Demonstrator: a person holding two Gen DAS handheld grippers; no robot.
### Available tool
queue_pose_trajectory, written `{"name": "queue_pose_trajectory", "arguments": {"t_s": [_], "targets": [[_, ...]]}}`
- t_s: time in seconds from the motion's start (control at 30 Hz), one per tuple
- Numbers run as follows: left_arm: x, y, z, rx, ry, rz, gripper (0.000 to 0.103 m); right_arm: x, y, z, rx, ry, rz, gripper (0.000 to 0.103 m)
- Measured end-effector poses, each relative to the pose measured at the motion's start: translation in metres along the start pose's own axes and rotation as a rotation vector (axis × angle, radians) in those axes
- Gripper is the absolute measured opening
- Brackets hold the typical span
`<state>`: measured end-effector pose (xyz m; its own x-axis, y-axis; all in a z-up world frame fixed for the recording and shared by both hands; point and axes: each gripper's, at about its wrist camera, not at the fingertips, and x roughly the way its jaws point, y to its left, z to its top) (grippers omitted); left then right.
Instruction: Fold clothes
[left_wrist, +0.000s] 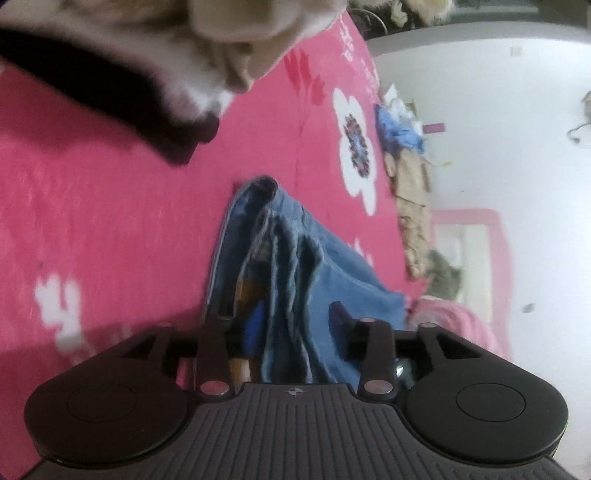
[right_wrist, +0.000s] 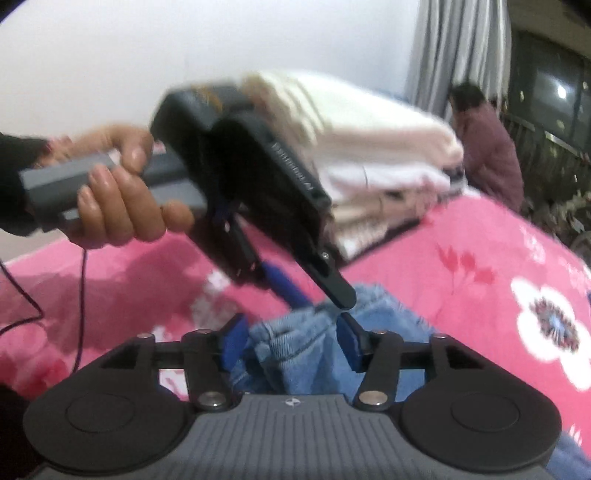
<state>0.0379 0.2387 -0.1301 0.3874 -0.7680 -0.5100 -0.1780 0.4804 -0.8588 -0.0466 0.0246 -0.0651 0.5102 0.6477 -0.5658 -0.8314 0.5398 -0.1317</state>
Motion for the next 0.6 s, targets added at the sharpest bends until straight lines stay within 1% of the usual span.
{"name": "queue_pose_trajectory", "arguments": {"t_s": [0.07, 0.17, 0.23, 0.27, 0.3, 0.37, 0.4, 0.43, 0.47, 0.53, 0.6], "targets": [[-0.005, 0.004, -0.007, -0.005, 0.01, -0.005, 0.043, -0.011, -0.003, -0.001, 0.003, -0.028, -0.007, 0.058], [-0.013, 0.008, -0.017, 0.006, -0.008, -0.015, 0.043, -0.022, -0.013, -0.003, 0.06, -0.059, 0.008, 0.058], [-0.017, 0.011, -0.023, 0.006, -0.037, -0.028, 0.042, -0.021, -0.016, -0.003, 0.069, -0.043, 0.027, 0.054], [-0.018, 0.012, -0.025, 0.005, -0.05, -0.036, 0.04, -0.017, -0.016, -0.003, 0.057, -0.023, 0.029, 0.051], [-0.018, 0.014, -0.026, -0.001, -0.056, -0.049, 0.037, -0.014, -0.016, -0.004, 0.043, -0.004, 0.029, 0.043], [-0.018, 0.02, -0.029, -0.022, -0.059, -0.071, 0.031, -0.009, -0.016, -0.005, 0.031, 0.031, 0.016, 0.031], [-0.018, 0.022, -0.031, -0.032, -0.056, -0.078, 0.03, -0.009, -0.017, -0.005, 0.039, 0.036, 0.011, 0.012], [-0.018, 0.023, -0.032, -0.04, -0.052, -0.083, 0.027, -0.01, -0.019, -0.003, 0.053, 0.031, 0.012, 0.008], [-0.017, 0.024, -0.034, -0.045, -0.048, -0.087, 0.023, -0.012, -0.021, -0.001, 0.067, 0.026, 0.012, 0.007], [-0.017, 0.025, -0.037, -0.054, -0.045, -0.09, 0.022, -0.016, -0.022, 0.005, 0.086, -0.004, 0.012, 0.007], [-0.018, 0.028, -0.038, -0.072, -0.047, -0.098, 0.022, -0.015, -0.019, 0.01, 0.071, -0.021, 0.002, 0.007]]}}
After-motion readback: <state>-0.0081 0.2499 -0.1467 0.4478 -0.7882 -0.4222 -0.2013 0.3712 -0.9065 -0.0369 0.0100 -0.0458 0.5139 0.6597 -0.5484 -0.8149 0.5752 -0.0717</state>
